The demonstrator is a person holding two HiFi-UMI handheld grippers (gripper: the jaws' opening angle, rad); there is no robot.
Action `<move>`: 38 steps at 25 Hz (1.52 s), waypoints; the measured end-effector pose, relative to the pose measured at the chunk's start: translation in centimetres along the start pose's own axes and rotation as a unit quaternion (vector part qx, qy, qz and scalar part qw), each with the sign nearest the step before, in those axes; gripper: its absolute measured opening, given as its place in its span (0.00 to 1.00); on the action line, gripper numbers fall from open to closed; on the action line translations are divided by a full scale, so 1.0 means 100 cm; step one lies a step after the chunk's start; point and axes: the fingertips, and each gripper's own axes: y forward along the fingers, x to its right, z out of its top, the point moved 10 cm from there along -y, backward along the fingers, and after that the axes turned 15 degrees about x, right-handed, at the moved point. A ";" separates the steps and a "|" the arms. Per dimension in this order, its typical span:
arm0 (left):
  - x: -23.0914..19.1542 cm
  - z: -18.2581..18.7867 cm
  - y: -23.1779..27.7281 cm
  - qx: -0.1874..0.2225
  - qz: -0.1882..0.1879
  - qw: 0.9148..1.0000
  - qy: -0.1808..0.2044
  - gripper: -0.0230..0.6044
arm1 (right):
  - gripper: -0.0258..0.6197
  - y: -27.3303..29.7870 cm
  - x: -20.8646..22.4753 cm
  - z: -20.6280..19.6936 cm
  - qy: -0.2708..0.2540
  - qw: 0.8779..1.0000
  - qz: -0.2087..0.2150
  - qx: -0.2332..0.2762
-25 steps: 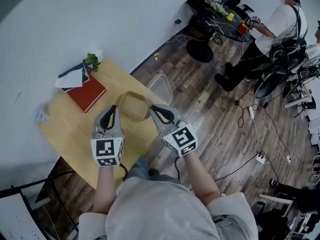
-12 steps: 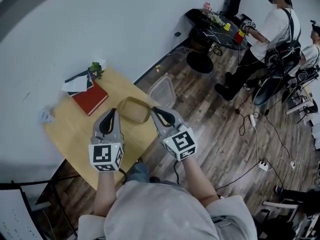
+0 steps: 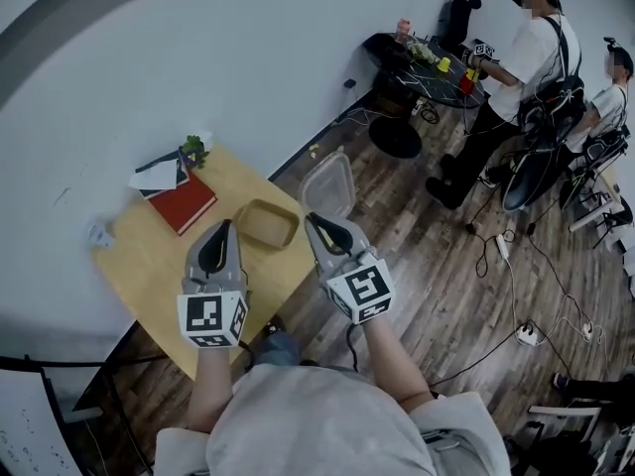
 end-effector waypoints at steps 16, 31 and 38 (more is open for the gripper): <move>0.025 0.028 -0.028 0.042 0.004 0.999 -0.009 0.04 | 0.07 -0.038 -0.010 0.035 -0.028 0.998 -0.046 0.034; 0.036 0.044 -0.060 0.064 0.005 0.998 -0.014 0.04 | 0.07 -0.067 -0.029 0.053 -0.039 0.995 -0.074 0.049; 0.040 0.048 -0.070 0.071 0.007 0.997 -0.013 0.04 | 0.07 -0.077 -0.037 0.057 -0.043 0.995 -0.078 0.053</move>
